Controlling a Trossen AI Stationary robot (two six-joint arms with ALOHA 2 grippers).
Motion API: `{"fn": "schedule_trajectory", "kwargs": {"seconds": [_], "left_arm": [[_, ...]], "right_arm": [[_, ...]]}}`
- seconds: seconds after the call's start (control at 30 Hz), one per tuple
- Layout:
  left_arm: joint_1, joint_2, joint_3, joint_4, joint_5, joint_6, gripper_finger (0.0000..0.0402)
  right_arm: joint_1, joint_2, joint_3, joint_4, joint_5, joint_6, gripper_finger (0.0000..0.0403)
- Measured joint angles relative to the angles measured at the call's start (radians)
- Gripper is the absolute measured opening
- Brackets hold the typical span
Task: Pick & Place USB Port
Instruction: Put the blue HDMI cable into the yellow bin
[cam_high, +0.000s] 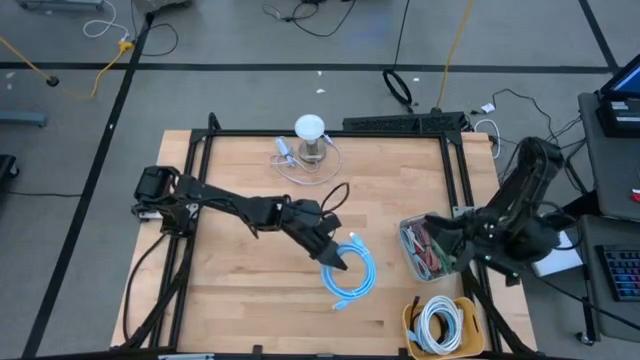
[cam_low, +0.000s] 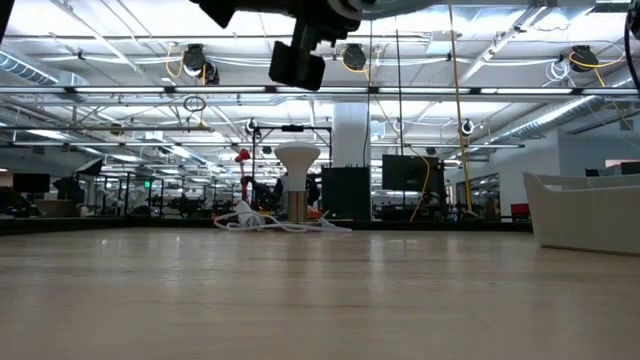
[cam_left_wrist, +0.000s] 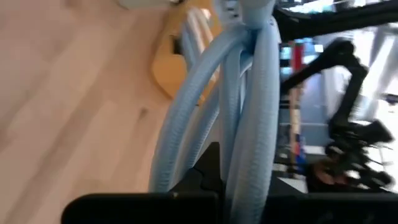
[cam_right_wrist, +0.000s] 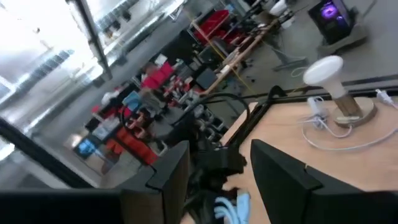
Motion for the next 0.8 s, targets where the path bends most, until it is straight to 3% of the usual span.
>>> {"fn": "schedule_trajectory", "kwargs": {"seconds": [0.2, 0.43, 0.63, 0.8], "left_arm": [[-0.008, 0.084, 0.174, -0.201, -0.036, 0.113, 0.0001], [-0.069, 0.357, 0.620, -0.367, -0.023, 0.241, 0.0000], [-0.096, 0.568, 0.962, -0.443, -0.016, 0.185, 0.0000], [-0.108, 0.675, 1.089, -0.410, -0.017, 0.076, 0.0000]], "right_arm": [[0.015, -0.033, 0.000, 0.017, 0.001, -0.090, 0.0162], [0.069, -0.042, 0.000, 0.020, 0.001, -0.152, 0.0162], [0.181, -0.044, 0.000, 0.024, 0.001, -0.154, 0.0162], [0.226, -0.053, 0.000, 0.028, 0.001, -0.248, 0.0162]]}}
